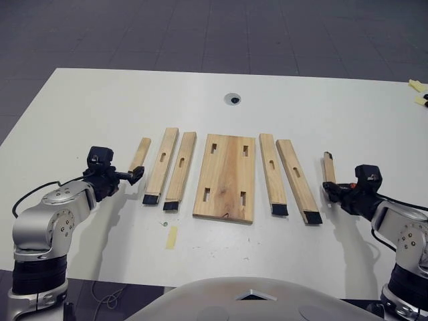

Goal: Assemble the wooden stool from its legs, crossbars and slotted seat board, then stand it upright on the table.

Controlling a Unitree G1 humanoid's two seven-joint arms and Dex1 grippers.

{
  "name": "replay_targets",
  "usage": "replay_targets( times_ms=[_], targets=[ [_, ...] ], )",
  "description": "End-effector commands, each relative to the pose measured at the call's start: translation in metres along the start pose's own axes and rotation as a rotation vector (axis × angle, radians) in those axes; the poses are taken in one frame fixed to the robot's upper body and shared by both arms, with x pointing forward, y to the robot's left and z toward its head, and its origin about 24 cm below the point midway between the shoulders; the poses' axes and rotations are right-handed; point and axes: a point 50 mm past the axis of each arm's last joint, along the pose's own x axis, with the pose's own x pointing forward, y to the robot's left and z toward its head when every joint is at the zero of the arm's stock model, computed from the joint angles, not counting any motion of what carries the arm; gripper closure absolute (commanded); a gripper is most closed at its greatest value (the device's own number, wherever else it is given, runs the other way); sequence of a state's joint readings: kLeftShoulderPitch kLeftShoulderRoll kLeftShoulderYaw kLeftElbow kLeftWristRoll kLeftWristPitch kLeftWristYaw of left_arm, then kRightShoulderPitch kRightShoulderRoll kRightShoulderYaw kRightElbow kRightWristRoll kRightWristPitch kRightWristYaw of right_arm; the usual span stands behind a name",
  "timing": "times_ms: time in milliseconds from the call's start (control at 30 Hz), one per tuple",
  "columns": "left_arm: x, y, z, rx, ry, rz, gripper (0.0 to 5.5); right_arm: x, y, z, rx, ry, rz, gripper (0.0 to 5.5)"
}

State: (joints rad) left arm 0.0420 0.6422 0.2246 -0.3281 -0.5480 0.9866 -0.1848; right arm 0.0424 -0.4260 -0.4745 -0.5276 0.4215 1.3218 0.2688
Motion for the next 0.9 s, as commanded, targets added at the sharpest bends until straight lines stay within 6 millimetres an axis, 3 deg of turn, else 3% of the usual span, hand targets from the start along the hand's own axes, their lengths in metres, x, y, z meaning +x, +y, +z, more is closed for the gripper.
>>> replay_targets(
  times_ms=[33,133,233,467,667,900],
  targets=[
    [0.005,-0.006,-0.001,-0.002,-0.007,-0.029,0.1,0.004,0.004,0.007,-0.01,-0.074,-0.012,2.29],
    [0.007,-0.012,0.0,0.002,-0.011,-0.062,0.1,0.008,0.006,0.016,-0.024,-0.131,-0.023,1.81],
    [0.015,-0.017,0.001,0.033,-0.003,-0.075,0.59,0.012,0.011,0.019,-0.015,-0.165,-0.024,1.28],
    [0.031,0.0,-0.008,0.051,0.03,0.036,1.75,0.015,0.016,0.022,0.007,-0.208,-0.037,0.21],
    [0.035,-0.007,-0.02,0.047,0.077,-0.014,2.75,0.019,0.021,0.026,0.009,-0.241,-0.04,0.1],
    [0.033,-0.005,-0.013,0.081,0.075,-0.029,3.9,0.023,0.031,0.027,0.028,-0.27,-0.039,0.1]
  ],
)
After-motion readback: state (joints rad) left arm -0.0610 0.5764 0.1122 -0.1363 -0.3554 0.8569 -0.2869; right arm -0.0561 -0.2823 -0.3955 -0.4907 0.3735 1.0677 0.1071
